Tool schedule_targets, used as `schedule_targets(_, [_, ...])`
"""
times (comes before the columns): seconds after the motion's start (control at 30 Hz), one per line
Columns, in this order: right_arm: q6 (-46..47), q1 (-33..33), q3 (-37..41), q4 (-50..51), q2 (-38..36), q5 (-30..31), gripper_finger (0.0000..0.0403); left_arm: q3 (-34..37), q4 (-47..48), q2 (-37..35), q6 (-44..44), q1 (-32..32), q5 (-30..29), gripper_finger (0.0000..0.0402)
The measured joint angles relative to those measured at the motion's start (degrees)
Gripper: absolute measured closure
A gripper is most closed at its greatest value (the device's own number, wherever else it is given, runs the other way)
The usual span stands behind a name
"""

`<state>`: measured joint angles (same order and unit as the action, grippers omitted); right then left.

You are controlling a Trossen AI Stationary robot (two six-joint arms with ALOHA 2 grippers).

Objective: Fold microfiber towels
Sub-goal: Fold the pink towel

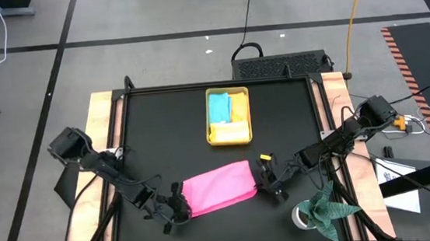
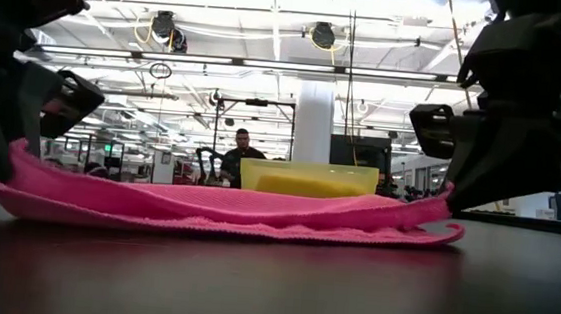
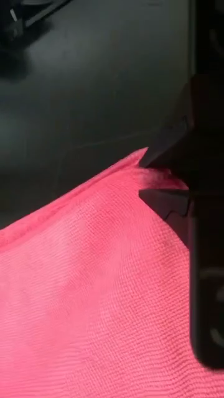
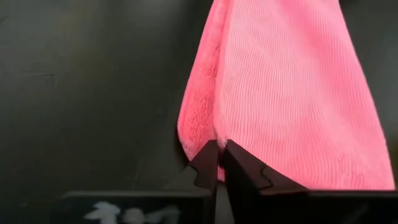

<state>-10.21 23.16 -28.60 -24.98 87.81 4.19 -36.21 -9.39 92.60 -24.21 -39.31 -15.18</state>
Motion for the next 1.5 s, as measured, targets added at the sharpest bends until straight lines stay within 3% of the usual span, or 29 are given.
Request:
schedule_targets(0.2, [5.6,0.0,0.0,1.6,0.0,-0.8,0.0317,0.0,0.4,-1.7,-3.2,0.2,1.2,0.0259])
schedule_targets(0.33, [6.6,-0.4,0.0,1.7,-0.7,-6.7,0.0265,0.0,0.1,-5.2,-6.5,0.4,4.3,0.0214])
schedule_targets(0.43, [6.0,-0.8,0.0,-0.1,-2.9,-11.7,0.0238,0.0,-0.1,-7.7,-7.4,0.5,3.8,0.02])
schedule_targets(0.53, [5.1,-1.7,0.0,-4.3,-4.5,-10.3,0.023,0.0,0.1,-8.6,-4.6,1.6,2.1,0.0201])
schedule_targets(0.67, [10.4,-4.7,-0.1,-8.0,-3.7,-8.7,0.0262,0.1,2.3,-8.3,-4.6,4.5,3.2,0.0223])
schedule_targets(0.8, [13.9,-7.5,0.0,-7.2,0.6,-8.9,0.0336,0.8,5.1,-5.5,-6.1,6.4,6.0,0.0256])
schedule_targets(0.9, [14.1,-8.2,0.0,-7.4,4.9,-12.5,0.0389,0.7,3.3,-2.3,-6.3,6.6,9.1,0.0277])
schedule_targets(1.03, [14.3,-8.2,-0.1,-6.0,8.3,-18.0,0.0387,-0.2,3.5,-1.0,-6.6,6.5,14.7,0.0293])
schedule_targets(1.17, [14.1,-8.5,-0.3,2.7,5.3,-17.7,0.0389,-3.2,11.3,-3.7,-9.6,6.2,15.5,0.0303])
schedule_targets(1.33, [13.6,-8.6,0.2,8.7,-4.4,-17.8,0.04,-6.4,17.6,-6.9,-8.0,5.6,11.3,0.0305])
schedule_targets(1.5, [12.4,-8.6,0.0,6.8,-9.7,-17.7,0.0402,-6.3,22.4,-6.0,-3.9,5.6,-0.8,0.0305])
